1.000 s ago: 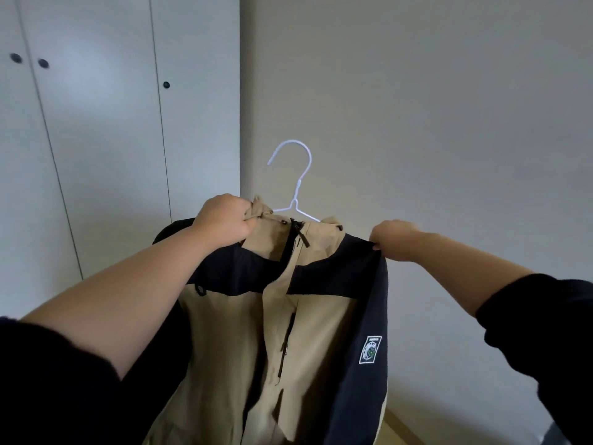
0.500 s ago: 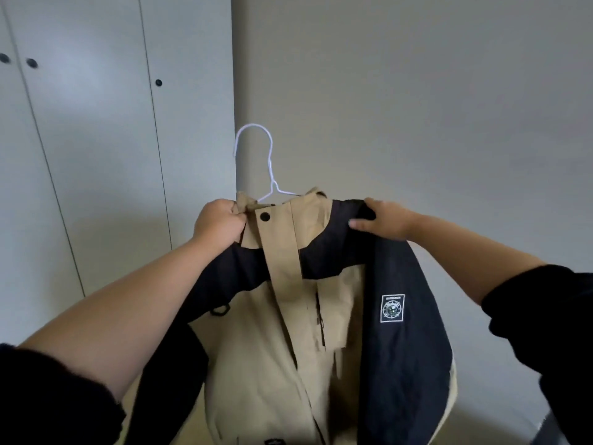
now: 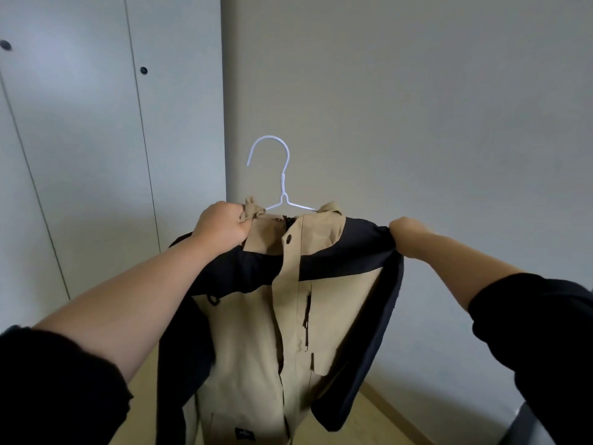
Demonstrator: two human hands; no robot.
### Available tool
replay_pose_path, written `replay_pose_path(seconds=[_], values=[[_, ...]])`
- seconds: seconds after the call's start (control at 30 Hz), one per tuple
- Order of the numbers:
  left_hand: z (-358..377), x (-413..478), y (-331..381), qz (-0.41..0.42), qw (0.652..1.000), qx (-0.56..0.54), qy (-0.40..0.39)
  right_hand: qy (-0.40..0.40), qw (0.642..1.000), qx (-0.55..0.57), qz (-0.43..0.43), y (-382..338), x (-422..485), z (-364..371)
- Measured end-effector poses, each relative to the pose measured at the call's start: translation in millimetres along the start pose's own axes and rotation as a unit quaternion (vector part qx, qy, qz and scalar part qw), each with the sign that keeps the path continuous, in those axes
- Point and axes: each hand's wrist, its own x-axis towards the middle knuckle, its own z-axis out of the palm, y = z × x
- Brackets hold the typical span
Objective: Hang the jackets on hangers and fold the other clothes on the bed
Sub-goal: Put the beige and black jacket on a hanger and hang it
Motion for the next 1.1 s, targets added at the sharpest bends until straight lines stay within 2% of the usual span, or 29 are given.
replay_pose_path(seconds=[0.07,0.17,0.27,0.3,0.33,0.43,0.53,0.6,0.63,0.67,0.7,0.73,0.77,0.83,0.87,0.9,1.0,1.1], values=[[-1,0,-2,0.011,0.999,0.043,-0.03,0.046,0.999,0.009,-0.015,-5,3,1],[-4,0,-2,0.008,0.995,0.08,-0.051,0.12,0.988,0.095,-0.036,-11,6,-3],[-3,-3,5,-0.009,0.994,0.09,-0.069,0.201,0.943,0.261,-0.046,-21,5,-9],[-1,-4,8,-0.019,0.994,0.081,-0.069,0.198,0.936,0.289,-0.042,-24,6,-11],[2,-5,11,-0.034,0.995,0.062,-0.065,0.171,0.943,0.282,-0.047,-28,6,-13],[12,-4,15,-0.105,0.994,-0.022,-0.031,0.047,0.982,0.171,-0.069,-30,9,-9],[21,-1,17,-0.142,0.987,-0.074,-0.012,0.016,0.982,0.178,-0.053,-30,8,1],[24,-1,20,-0.147,0.985,-0.085,-0.012,0.061,0.985,0.158,-0.046,-36,2,1],[25,0,23,-0.148,0.985,-0.09,-0.011,0.111,0.982,0.147,-0.045,-41,-1,0],[27,0,25,-0.149,0.984,-0.096,-0.009,0.178,0.971,0.152,-0.041,-48,-7,-3],[28,1,26,-0.151,0.983,-0.101,-0.006,0.246,0.949,0.196,-0.031,-56,-12,-7],[30,2,28,-0.153,0.982,-0.108,-0.004,0.278,0.921,0.273,-0.013,-66,-19,-16],[31,3,30,-0.154,0.982,-0.112,-0.003,0.254,0.891,0.376,0.012,-75,-25,-27],[32,5,35,-0.15,0.982,-0.117,-0.001,0.087,0.83,0.547,0.059,-90,-32,-50],[32,5,37,-0.148,0.981,-0.123,-0.001,0.017,0.815,0.574,0.073,-94,-33,-58],[33,6,39,-0.148,0.98,-0.132,-0.002,-0.022,0.81,0.58,0.08,-95,-32,-62],[33,9,40,-0.173,0.97,-0.171,-0.006,-0.063,0.795,0.599,0.075,-91,-32,-60],[32,10,33,-0.203,0.959,-0.195,0.014,-0.12,0.838,0.533,0.002,-90,-38,-46]])
